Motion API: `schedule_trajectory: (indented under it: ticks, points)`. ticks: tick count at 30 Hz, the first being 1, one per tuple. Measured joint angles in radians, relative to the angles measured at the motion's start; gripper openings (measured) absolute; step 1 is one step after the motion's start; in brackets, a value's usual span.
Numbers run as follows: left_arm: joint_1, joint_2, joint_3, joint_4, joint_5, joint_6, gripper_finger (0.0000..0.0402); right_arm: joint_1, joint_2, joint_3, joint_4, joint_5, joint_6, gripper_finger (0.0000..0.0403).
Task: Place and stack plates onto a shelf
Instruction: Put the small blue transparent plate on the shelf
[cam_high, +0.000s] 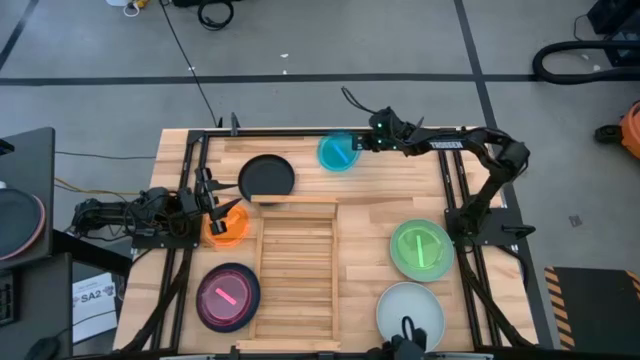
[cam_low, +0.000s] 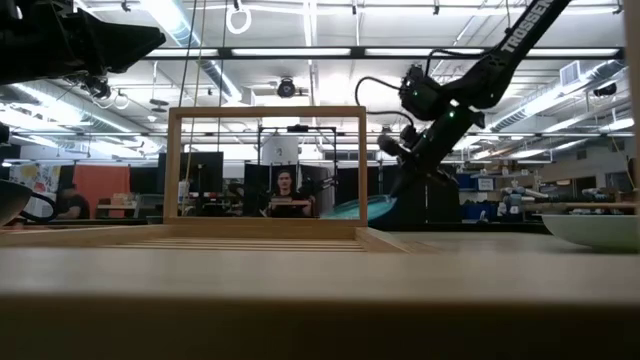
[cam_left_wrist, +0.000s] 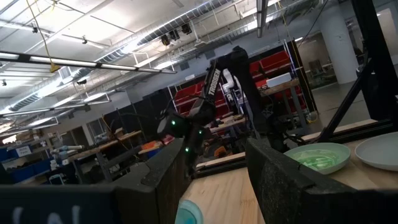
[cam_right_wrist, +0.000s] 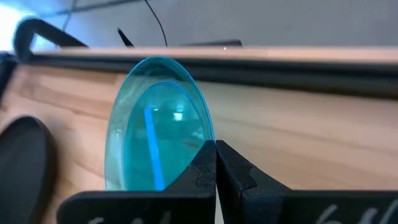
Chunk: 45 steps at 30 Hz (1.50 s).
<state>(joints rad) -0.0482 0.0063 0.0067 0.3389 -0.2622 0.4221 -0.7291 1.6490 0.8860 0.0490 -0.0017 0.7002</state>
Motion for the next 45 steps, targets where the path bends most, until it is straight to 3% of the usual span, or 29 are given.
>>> schedule_trajectory:
  ticks: [12, 26, 33, 45]
  points:
    - [0.000, 0.000, 0.000, 0.000, 0.000, 0.000, 0.0176, -0.027, -0.151, 0.000, 0.000, -0.005, -0.015, 0.0003]
    - [0.000, 0.000, 0.000, 0.000, 0.000, 0.000, 0.0176, -0.020, -0.364, 0.000, 0.000, -0.123, -0.015, 0.0003]
    - [0.000, 0.000, 0.000, 0.000, 0.000, 0.000, 0.0176, 0.036, -0.453, 0.000, 0.001, -0.181, -0.015, 0.0003]
    - [0.000, 0.000, 0.000, 0.000, 0.000, 0.000, 0.0176, 0.214, -0.533, 0.000, 0.002, -0.185, 0.000, 0.0003]
